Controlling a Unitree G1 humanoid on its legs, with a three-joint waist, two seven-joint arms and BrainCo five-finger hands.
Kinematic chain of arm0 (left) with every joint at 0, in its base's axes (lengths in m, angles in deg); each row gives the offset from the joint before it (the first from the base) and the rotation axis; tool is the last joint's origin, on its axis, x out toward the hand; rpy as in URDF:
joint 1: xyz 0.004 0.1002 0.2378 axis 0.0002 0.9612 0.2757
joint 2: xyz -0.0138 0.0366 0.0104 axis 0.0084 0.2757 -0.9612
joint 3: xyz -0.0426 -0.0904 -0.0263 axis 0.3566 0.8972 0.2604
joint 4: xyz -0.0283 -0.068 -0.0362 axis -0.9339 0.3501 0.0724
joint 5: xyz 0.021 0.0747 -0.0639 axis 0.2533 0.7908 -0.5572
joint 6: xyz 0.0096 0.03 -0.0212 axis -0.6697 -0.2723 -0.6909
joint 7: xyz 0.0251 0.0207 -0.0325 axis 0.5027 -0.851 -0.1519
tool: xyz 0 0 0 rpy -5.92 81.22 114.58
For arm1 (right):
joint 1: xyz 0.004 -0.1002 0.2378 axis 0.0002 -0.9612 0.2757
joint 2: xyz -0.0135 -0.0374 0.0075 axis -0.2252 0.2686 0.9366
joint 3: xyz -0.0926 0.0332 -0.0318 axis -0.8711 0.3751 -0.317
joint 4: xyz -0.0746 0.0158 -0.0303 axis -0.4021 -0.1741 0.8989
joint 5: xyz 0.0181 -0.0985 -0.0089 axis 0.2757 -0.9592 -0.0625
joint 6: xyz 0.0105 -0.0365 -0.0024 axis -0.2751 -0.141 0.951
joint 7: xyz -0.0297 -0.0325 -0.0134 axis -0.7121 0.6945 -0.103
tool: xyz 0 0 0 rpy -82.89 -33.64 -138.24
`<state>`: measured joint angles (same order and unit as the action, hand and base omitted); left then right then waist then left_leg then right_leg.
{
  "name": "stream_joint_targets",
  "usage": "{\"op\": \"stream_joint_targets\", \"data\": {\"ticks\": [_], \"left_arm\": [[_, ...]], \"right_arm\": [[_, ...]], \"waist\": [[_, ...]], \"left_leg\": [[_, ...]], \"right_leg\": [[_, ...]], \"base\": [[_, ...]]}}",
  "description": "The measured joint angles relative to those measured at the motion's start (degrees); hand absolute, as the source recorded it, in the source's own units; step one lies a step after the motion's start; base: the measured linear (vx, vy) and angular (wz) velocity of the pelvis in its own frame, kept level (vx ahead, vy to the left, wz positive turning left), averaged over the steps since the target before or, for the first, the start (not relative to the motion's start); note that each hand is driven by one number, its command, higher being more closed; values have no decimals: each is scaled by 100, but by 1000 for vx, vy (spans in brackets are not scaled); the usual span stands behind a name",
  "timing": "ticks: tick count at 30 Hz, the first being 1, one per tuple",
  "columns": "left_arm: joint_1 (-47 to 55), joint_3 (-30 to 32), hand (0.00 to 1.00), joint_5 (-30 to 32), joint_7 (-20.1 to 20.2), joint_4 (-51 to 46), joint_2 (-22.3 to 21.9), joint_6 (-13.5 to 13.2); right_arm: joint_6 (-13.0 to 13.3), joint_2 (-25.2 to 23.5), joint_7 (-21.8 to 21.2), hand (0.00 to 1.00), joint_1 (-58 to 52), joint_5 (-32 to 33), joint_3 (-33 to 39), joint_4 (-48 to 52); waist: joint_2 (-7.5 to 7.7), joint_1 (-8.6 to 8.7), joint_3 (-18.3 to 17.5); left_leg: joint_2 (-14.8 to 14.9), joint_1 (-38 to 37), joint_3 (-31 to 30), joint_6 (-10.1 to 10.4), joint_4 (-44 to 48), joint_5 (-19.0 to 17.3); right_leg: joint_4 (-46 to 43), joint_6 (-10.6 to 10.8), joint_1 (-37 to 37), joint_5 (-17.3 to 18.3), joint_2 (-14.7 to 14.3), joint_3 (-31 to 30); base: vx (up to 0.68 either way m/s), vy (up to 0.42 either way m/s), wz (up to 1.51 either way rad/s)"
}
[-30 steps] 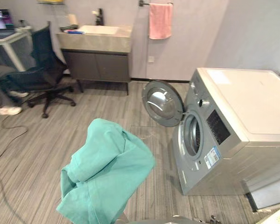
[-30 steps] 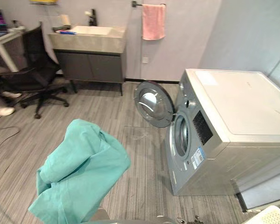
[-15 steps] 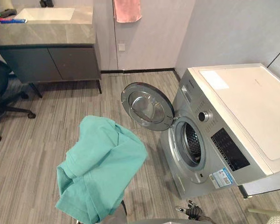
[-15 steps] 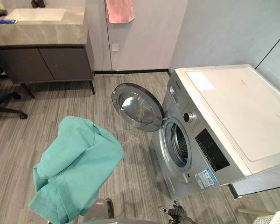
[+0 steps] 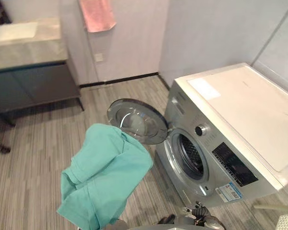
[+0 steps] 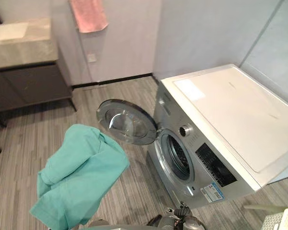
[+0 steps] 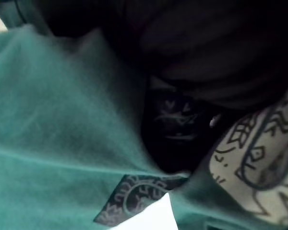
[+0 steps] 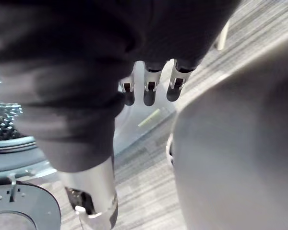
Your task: Pick up the laundry basket with both hands and put the clothes into the washing machine.
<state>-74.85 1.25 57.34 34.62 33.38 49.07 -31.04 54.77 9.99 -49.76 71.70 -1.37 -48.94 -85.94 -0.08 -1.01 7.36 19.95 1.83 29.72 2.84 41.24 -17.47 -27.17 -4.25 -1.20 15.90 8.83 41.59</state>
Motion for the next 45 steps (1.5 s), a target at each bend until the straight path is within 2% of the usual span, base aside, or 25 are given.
{"op": "stream_joint_targets", "data": {"ticks": [1, 2, 3, 4, 5, 6, 7, 8, 9, 10, 11, 13, 14, 15, 17, 19, 22, 23, 24, 26, 29, 30, 32, 39, 45], "left_arm": [[9, -8, 100, -13, 2, 1, 1, 0], [11, 8, 100, -23, -3, 9, 4, -1], [2, 7, 100, -60, -5, 39, 6, -3], [2, 13, 100, -62, -6, 55, 11, -5], [4, 11, 100, -63, -8, 168, 57, -9], [6, 13, 100, -63, -8, 238, 57, -10], [11, 17, 100, -61, -7, 411, 61, -2], [25, 12, 100, -59, -1, 561, 61, -4], [33, -8, 100, -54, 6, 639, 57, -4], [36, -61, 100, -43, 25, 837, 47, -1], [51, -72, 100, -38, 83, 1027, 93, 0], [124, -59, 100, -45, 135, 1133, 92, -2], [124, -70, 100, -54, 174, 1212, 77, -3], [120, -61, 100, -64, 228, 1248, 81, -3], [104, -57, 100, -208, 296, 1339, 89, 0], [-26, -60, 100, -273, 369, 1475, 84, 0], [-156, -66, 100, -454, 386, 1505, 81, -8], [-318, -57, 100, -548, 379, 1489, 88, -7], [-455, -38, 100, -656, 365, 1456, 78, -15], [-607, 31, 100, -766, 305, 1302, 77, -10], [-1045, 275, 100, -899, 80, 926, 63, -9], [-1433, 441, 100, -951, -66, 847, 35, -12], [-1889, 602, 100, -1018, -300, 794, 0, -18], [-3399, 1037, 100, -1190, -953, 793, -219, -117], [-4516, 1075, 100, -1222, -1149, 929, -126, -134]], "right_arm": [[2, 48, -1, 0, -43, -18, -30, 52], [-8, 62, 12, 0, -70, -17, -39, 58], [-12, 58, 39, 0, -84, -16, -41, 58], [-14, 50, 44, 0, -86, -17, -45, 52], [-16, 51, 74, 0, -65, -18, -111, -46], [-14, 54, 88, 0, -62, -17, -158, -114], [-15, 77, 107, 0, -6, -17, -236, -238], [-13, 91, 106, 0, 2, -15, -253, -270], [-5, 96, 106, 0, -3, -15, -248, -263], [27, 113, 110, 0, -12, -24, -238, -287], [32, 64, 113, 0, -47, -23, -222, -332], [38, -77, 113, 0, -132, -22, -219, -416], [37, -54, 104, 0, -112, -18, -214, -471], [37, -43, 96, 0, -96, -18, -214, -496], [34, -12, 85, 0, -26, -18, -204, -641], [30, 31, 62, 0, 23, -41, -189, -682], [36, 114, -5, 0, 246, -228, -284, -779], [34, 174, 3, 0, 393, -251, -371, -715], [34, 285, 20, 0, 543, -266, -461, -588], [6, 339, 135, 0, 837, -300, -564, -320], [-10, 208, 309, 0, 1136, -296, -768, 214], [-11, 110, 456, 0, 1218, -291, -768, 498], [-16, 45, 627, 0, 1330, -289, -759, 790], [-10, -38, 1044, 0, 1543, -211, -332, 1704], [-58, -403, 1167, 0, 1679, -181, -371, 2764]], "waist": [[-102, -12, -1], [-115, -77, -2], [-67, -146, -28], [-93, -151, -59], [29, -145, -66], [45, -151, -81], [57, -152, -105], [57, -145, -129], [-1, -139, -164], [-35, -95, -226], [82, -62, -325], [268, -54, -508], [262, -80, -522], [262, -107, -523], [242, -128, -510], [191, -143, -478], [135, -145, -180], [98, -140, 72], [-74, -149, 391], [-151, -131, 809], [9, -128, 1386], [112, -125, 1540], [214, -115, 1746], [247, -7, 1910], [251, 8, 1916]], "left_leg": [[421, 298, -207, -401, 1013, 277], [562, 549, -477, -495, 1522, 338], [521, 753, -820, -465, 1715, 298], [412, 868, -998, -437, 1650, 266], [79, 1037, -1375, -302, 1239, 140], [-114, 1068, -1599, -202, 899, 76], [-490, 1070, -2071, -146, 138, 68], [-732, 998, -2395, -50, -645, 151], [-795, 919, -2468, 58, -1081, 337], [-821, 773, -2450, 220, -1540, 660], [-906, 589, -2276, 161, -1788, 736], [-1028, 344, -1769, 109, -2336, 842], [-1024, 227, -1450, 60, -2549, 874], [-1013, 173, -1236, 35, -2638, 890], [-1020, 125, -711, 25, -2715, 889], [-949, 106, -444, 23, -2723, 888], [-682, 242, -167, -76, -2178, 815], [-389, 527, -155, -152, -1526, 649], [-102, 837, -155, -217, -947, 483], [176, 1286, -119, -238, -399, 275], [500, 1936, -80, -187, 217, -27], [666, 2398, -80, -129, 521, -266], [789, 2965, -159, -181, 885, -354], [835, 5030, -541, -339, 1812, -437], [967, 6012, -466, -501, 2244, -528]], "right_leg": [[83, -36, 172, 95, -257, -161], [120, -66, 262, 166, -368, -282], [146, -59, 290, 229, -423, -476], [180, -58, 306, 234, -429, -548], [295, -2, 310, 194, -415, -741], [359, 13, 333, 146, -396, -842], [479, 60, 336, 7, -371, -1003], [557, 159, 343, -80, -372, -1174], [555, 184, 346, -95, -379, -1262], [567, 275, 343, -144, -418, -1440], [708, 439, 290, -258, -329, -1638], [1002, 583, 177, -432, -173, -1832], [1154, 615, 101, -615, -104, -1679], [1189, 582, 83, -610, -7, -1418], [1236, 531, 128, -651, 421, 52], [1232, 561, 142, -717, 552, 601], [829, 680, -120, -653, 601, 396], [447, 550, -300, -566, 626, 375], [42, 410, -546, -438, 635, 356], [-604, 228, -1077, -183, 737, 209], [-1362, -6, -1903, 115, 836, 34], [-1698, -47, -2399, 339, 881, -13], [-2017, -54, -2926, 459, 980, -42], [-2903, -313, -4717, 481, 1442, -56], [-3181, -502, -5819, 368, 1526, -268]], "base": [[186, -46, -82], [205, -34, -88], [189, 3, -72], [190, 27, -75], [120, 16, -61], [202, 64, -81], [201, 117, -88], [235, 155, -85], [170, 201, -79], [180, 205, -68], [185, 187, -70], [162, 142, -89], [105, 150, -113], [29, 168, -140], [-13, 186, -126], [-18, 76, -78], [-48, -56, -58], [-139, -181, -42], [-154, -181, -42], [-138, -137, -44], [-183, -129, -49], [-171, -140, -29], [-174, -146, -18], [-90, -31, 6], [-31, 12, -18]]}}
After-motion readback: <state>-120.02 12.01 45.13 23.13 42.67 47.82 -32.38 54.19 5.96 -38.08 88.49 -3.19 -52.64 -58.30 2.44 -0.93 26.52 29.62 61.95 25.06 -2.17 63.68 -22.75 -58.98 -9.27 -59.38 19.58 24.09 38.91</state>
